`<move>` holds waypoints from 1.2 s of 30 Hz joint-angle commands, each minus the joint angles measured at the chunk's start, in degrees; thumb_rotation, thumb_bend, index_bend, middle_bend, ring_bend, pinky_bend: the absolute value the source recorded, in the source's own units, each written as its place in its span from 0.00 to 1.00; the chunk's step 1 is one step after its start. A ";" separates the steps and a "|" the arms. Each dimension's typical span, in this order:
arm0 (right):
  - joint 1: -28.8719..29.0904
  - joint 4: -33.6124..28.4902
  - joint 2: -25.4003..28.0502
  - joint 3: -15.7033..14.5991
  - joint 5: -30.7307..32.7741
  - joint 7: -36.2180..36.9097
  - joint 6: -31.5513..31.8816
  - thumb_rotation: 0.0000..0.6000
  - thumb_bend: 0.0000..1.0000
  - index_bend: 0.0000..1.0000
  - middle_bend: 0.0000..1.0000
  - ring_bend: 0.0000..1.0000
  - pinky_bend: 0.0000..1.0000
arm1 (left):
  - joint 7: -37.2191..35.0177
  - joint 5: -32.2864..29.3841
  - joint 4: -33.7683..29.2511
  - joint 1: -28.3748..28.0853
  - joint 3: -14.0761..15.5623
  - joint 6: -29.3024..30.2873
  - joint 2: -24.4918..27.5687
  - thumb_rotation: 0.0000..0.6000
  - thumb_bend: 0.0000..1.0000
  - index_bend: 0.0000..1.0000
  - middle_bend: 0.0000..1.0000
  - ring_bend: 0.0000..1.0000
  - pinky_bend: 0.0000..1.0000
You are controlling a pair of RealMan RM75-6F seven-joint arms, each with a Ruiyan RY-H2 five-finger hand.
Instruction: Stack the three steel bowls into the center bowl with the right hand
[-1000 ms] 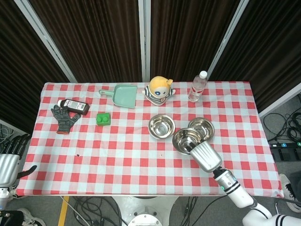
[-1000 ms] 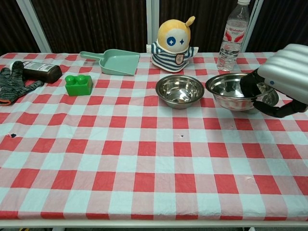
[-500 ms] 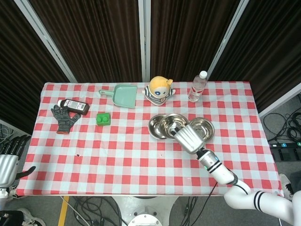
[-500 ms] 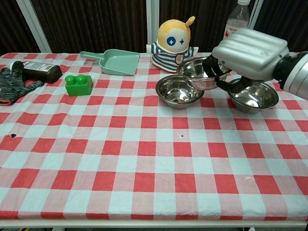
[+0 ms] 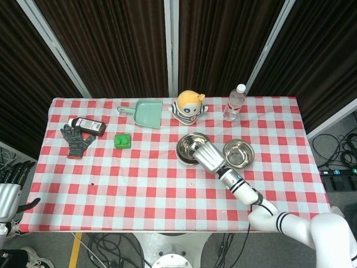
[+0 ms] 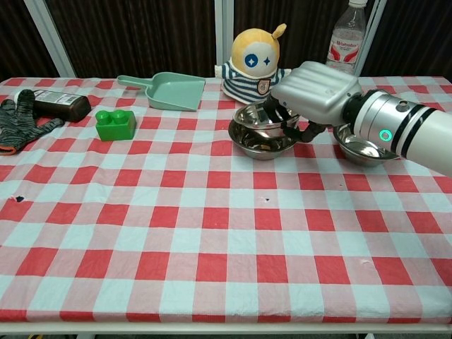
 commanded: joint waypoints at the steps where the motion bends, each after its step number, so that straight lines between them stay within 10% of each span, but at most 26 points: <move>1: 1.28 1.97 -1.37 -0.60 0.49 1.60 -1.52 1.00 0.31 0.69 0.61 0.75 0.71 | -0.20 0.03 0.40 -0.06 0.11 -0.22 -0.19 1.00 0.04 0.15 0.20 0.13 0.22; 5: 2.28 1.33 -0.24 -1.44 1.48 2.09 -4.60 1.00 0.02 0.44 0.44 0.75 0.71 | -0.62 0.09 0.83 -0.21 0.15 -0.48 -0.35 1.00 0.04 0.15 0.20 0.13 0.22; 10: 2.31 -1.42 2.19 -1.03 3.06 1.13 -4.65 1.00 0.00 0.20 0.31 0.75 0.71 | -0.96 0.36 1.05 -0.47 0.28 -0.78 -0.48 1.00 0.04 0.16 0.20 0.13 0.22; 36: -11.19 -16.91 20.67 -7.41 13.26 -3.54 1.43 1.00 0.00 0.22 0.36 0.75 0.72 | -0.19 1.33 0.85 -1.76 0.76 -2.06 -1.59 1.00 0.04 0.15 0.20 0.13 0.22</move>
